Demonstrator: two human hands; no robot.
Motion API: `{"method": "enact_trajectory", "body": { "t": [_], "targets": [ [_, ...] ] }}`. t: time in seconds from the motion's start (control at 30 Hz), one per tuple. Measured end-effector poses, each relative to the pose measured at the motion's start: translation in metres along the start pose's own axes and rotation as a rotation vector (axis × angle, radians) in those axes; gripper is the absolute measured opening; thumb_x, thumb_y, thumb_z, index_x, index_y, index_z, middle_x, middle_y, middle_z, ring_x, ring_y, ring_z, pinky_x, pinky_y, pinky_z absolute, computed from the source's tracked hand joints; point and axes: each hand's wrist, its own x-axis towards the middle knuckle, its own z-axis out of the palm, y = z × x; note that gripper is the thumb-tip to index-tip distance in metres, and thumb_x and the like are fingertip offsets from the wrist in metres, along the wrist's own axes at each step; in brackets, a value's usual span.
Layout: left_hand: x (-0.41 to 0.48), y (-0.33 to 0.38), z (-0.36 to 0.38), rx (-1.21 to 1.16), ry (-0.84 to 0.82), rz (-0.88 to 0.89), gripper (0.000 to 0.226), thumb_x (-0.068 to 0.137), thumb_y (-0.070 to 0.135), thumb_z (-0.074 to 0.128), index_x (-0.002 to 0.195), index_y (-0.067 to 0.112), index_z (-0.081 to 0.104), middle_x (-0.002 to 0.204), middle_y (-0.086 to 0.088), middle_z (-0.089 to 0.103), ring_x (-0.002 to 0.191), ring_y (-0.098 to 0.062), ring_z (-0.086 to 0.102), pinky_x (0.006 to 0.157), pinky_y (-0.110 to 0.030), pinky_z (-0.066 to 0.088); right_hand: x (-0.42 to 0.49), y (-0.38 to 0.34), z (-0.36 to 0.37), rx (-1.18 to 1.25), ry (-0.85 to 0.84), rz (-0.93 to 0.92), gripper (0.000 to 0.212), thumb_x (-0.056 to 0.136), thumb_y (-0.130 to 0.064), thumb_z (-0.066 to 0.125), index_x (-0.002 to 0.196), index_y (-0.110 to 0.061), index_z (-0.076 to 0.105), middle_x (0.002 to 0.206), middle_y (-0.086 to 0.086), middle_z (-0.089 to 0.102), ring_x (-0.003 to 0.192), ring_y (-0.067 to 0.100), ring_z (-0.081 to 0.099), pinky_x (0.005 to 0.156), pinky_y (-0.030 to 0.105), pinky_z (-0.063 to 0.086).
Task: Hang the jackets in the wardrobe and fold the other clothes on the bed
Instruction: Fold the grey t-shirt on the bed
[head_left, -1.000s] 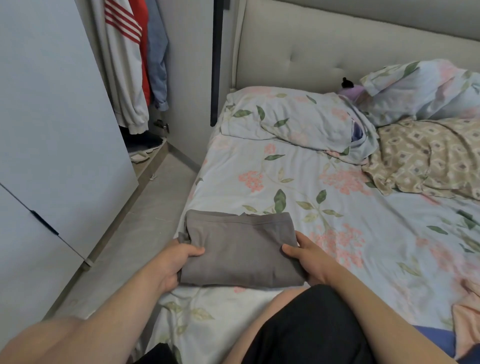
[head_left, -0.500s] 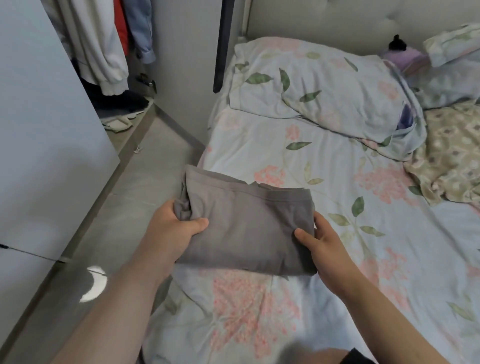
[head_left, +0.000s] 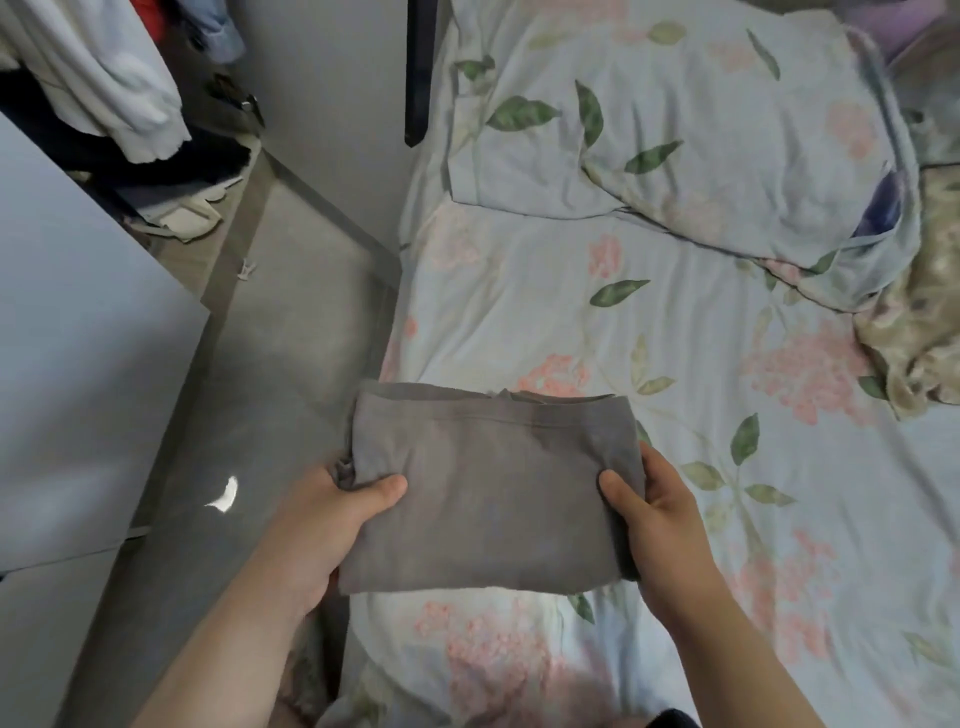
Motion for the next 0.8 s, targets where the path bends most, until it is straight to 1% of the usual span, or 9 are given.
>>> {"method": "enact_trajectory", "body": {
  "t": [0.1,0.13,0.23,0.37,0.47,0.57,0.67,0.73,0.8],
  "targets": [
    [-0.019,0.033,-0.028,-0.037,0.046,0.025,0.020,0.077,-0.005,0.072,0.085,0.013,0.072,0.082,-0.009,0.076,0.069,-0.021,0.074,0.052,-0.027,0.055,-0.015,-0.043,0.015,0.004,-0.096,0.020,0.032,0.096,-0.013,0.060,0.120,-0.034,0.065,0.113,0.002,0.073,0.101,0.024,0.071,0.076,0.041,0.059],
    [-0.027,0.049,-0.040,-0.043,0.053,0.050,0.023,0.075,-0.004,0.073,0.085,0.016,0.072,0.084,-0.009,0.076,0.072,-0.022,0.074,0.054,-0.028,0.056,-0.019,-0.061,0.022,0.011,-0.112,0.018,0.032,0.095,-0.011,0.059,0.118,-0.033,0.065,0.112,0.004,0.073,0.102,0.026,0.071,0.077,0.045,0.057],
    [-0.060,0.110,-0.076,-0.035,0.040,0.133,0.037,0.063,0.009,0.082,0.094,0.028,0.073,0.098,-0.004,0.076,0.089,-0.024,0.073,0.077,-0.042,0.055,-0.035,-0.127,0.053,0.015,-0.166,-0.002,0.032,0.097,-0.006,0.056,0.112,-0.032,0.066,0.110,0.007,0.074,0.102,0.030,0.070,0.081,0.053,0.052],
    [-0.111,0.205,-0.114,-0.018,0.015,0.267,0.056,0.058,0.014,0.087,0.107,0.035,0.071,0.109,-0.001,0.074,0.097,-0.024,0.072,0.084,-0.048,0.055,-0.070,-0.232,0.094,0.048,-0.172,-0.036,0.032,0.098,-0.003,0.051,0.105,-0.030,0.066,0.108,0.006,0.074,0.103,0.031,0.069,0.085,0.053,0.050],
    [-0.152,0.276,-0.133,0.002,-0.014,0.406,0.042,0.064,0.019,0.081,0.103,0.035,0.073,0.106,0.000,0.075,0.095,-0.022,0.072,0.081,-0.046,0.055,-0.106,-0.310,0.116,0.051,-0.094,-0.091,0.025,0.098,-0.011,0.053,0.103,-0.032,0.066,0.105,0.005,0.074,0.101,0.033,0.068,0.076,0.051,0.047],
    [-0.193,0.340,-0.146,0.013,-0.037,0.537,0.030,0.072,0.017,0.076,0.095,0.036,0.075,0.098,0.002,0.076,0.089,-0.018,0.073,0.067,-0.030,0.058,-0.146,-0.381,0.131,0.052,-0.020,-0.159,0.015,0.098,-0.028,0.057,0.091,-0.030,0.070,0.097,-0.001,0.075,0.095,0.029,0.069,0.072,0.042,0.052],
    [-0.232,0.385,-0.155,0.005,-0.035,0.632,0.026,0.082,0.011,0.073,0.091,0.036,0.075,0.094,0.003,0.076,0.085,-0.016,0.073,0.065,-0.028,0.056,-0.181,-0.435,0.139,0.091,0.071,-0.196,0.032,0.095,-0.041,0.060,0.077,-0.016,0.067,0.086,0.008,0.071,0.079,0.024,0.063,0.067,0.035,0.044],
    [-0.255,0.407,-0.160,-0.012,-0.029,0.671,0.029,0.087,0.008,0.066,0.091,0.036,0.075,0.093,0.002,0.076,0.083,-0.015,0.073,0.067,-0.032,0.055,-0.201,-0.463,0.142,0.147,0.115,-0.220,0.041,0.092,-0.043,0.062,0.084,-0.003,0.063,0.088,0.019,0.065,0.077,0.022,0.057,0.070,0.036,0.041],
    [-0.279,0.422,-0.165,-0.030,-0.032,0.683,0.030,0.089,0.007,0.063,0.089,0.034,0.076,0.092,0.001,0.077,0.082,-0.014,0.074,0.068,-0.035,0.054,-0.219,-0.485,0.144,0.175,0.150,-0.244,0.048,0.090,-0.043,0.064,0.092,0.005,0.058,0.082,0.019,0.059,0.074,0.021,0.052,0.069,0.035,0.039]
  ]
}}
